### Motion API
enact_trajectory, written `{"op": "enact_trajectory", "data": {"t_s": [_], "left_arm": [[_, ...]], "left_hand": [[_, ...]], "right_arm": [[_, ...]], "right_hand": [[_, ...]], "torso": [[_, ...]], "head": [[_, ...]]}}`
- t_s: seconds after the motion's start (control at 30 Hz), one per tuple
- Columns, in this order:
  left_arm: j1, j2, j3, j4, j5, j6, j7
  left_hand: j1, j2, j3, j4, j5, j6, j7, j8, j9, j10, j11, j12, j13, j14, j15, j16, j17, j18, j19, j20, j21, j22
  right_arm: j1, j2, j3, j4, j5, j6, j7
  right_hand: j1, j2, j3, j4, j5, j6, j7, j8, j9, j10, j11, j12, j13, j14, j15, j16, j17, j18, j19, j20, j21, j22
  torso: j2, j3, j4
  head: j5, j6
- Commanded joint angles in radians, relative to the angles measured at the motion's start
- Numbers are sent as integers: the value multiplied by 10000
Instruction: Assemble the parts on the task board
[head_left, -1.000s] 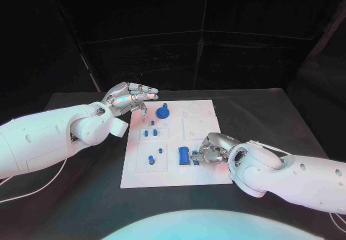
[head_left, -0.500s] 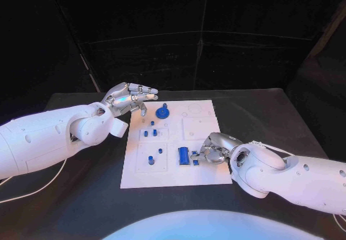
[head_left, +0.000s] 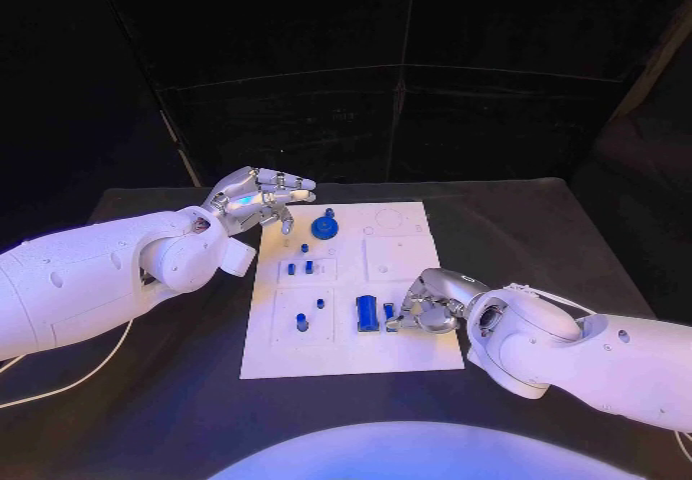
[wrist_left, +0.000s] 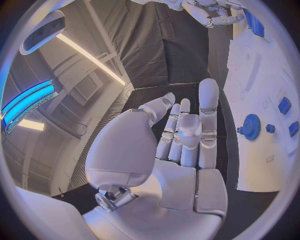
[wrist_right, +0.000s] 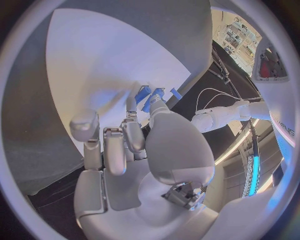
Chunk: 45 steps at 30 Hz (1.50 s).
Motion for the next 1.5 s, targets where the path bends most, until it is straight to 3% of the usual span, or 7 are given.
{"op": "enact_trajectory", "data": {"t_s": [0.03, 0.3, 0.43, 0.53, 0.67, 1.07, 1.5], "left_arm": [[14, 12, 7, -2, 34, 105, 11], [14, 11, 7, 0, 34, 108, 6], [14, 11, 7, -2, 34, 107, 5], [14, 17, 7, -4, 34, 108, 5], [14, 26, 6, -7, 34, 110, 6], [12, 49, 5, -20, 34, 105, 7], [10, 45, 2, -32, 34, 109, 21]], "left_hand": [[-7, 66, -9, 15, 28, -73, 5, 67, 8, -65, 7, 38, -11, -35, 3, 37, -6, 81, 3, 52, -61, -14], [-7, 66, -9, 15, 28, -73, 5, 67, 8, -65, 7, 38, -11, -35, 3, 37, -6, 81, 3, 52, -61, -14], [-7, 66, -9, 15, 28, -73, 5, 67, 8, -65, 7, 38, -11, -35, 3, 37, -6, 81, 3, 52, -61, -14], [-7, 66, -9, 15, 28, -73, 5, 67, 8, -65, 7, 38, -11, -35, 3, 37, -6, 81, 3, 52, -61, -14], [-7, 66, -9, 15, 28, -73, 5, 67, 8, -65, 7, 38, -11, -35, 3, 37, -6, 81, 3, 52, -61, -14], [-7, 66, -9, 15, 28, -73, 5, 67, 8, -65, 7, 38, -11, -35, 3, 37, -6, 81, 3, 52, -61, -14], [-7, 66, -9, 15, 28, -73, 5, 67, 8, -65, 7, 38, -11, -35, 3, 37, -6, 81, 3, 52, -61, -14]], "right_arm": [[10, 6, 0, -10, 106, 286, 408], [9, 41, 0, -86, 83, 406, 293], [9, 91, 0, -172, -108, 400, 110], [9, 153, 0, -242, -261, 317, -19], [9, 196, 0, -307, -392, 185, -108], [9, 238, 0, -292, -638, -166, 93], [10, -109, 2, 8, 292, -630, 1079]], "right_hand": [[82, -23, -40, -2, -42, -64, 22, 49, 10, 12, 57, -14, 10, 824, -38, -59, 1490, -34, -27, 5, -35, 14], [158, 53, -73, -14, -50, -64, 23, 55, 17, 14, 58, -9, 18, 827, -37, -52, 1503, -35, -25, 7, -34, 18], [329, 200, -123, -71, -10, -68, 26, 62, 27, 11, 60, -14, 19, 827, -35, -54, 1501, -35, -23, 8, -35, 22], [365, 432, -187, -29, -109, -71, 32, 67, 36, 12, 64, -16, 24, 828, -32, -55, 1502, -37, -17, 11, -32, 32], [371, 510, -218, -10, -138, -65, 29, 73, 41, 23, 64, 1, 41, 829, -32, -53, 1507, -40, -6, 11, -21, 51], [375, 563, -303, 8, -78, -54, 25, 85, 50, 30, 59, 8, 50, 830, -35, -51, 1510, -40, -3, 10, -18, 55], [395, 456, -557, -1, -30, -124, 42, 64, 51, -23, 74, -78, -15, 815, -26, -90, 1443, -20, -62, 15, -88, -53]], "torso": [[16, -4, 12], [17, -7, 12], [13, -3, 12], [13, 0, 11], [10, 1, 17], [-3, 0, -13], [-1, -1, 9]], "head": [[11, -11], [35, -12], [38, -18], [45, -14], [43, -10], [45, 17], [10, 90]]}}
